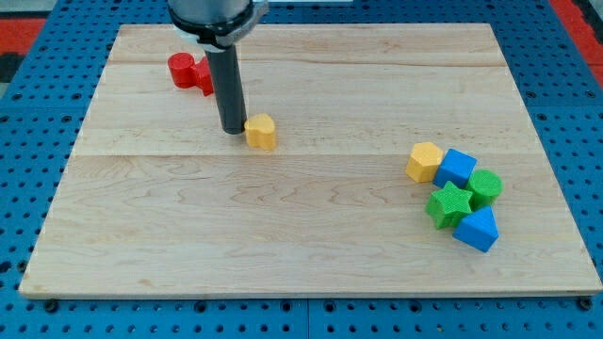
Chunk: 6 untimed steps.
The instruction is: Move the yellow heart to the yellow hexagon
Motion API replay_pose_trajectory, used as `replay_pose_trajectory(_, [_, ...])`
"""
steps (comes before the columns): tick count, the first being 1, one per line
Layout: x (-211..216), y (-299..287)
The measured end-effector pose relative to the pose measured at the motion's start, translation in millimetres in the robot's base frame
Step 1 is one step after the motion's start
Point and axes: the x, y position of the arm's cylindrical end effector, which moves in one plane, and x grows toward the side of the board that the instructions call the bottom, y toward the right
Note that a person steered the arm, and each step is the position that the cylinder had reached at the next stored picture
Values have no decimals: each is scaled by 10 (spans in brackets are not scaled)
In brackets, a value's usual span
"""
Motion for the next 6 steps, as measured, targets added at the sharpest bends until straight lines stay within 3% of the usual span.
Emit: replay_pose_trajectory(6, [43,1854])
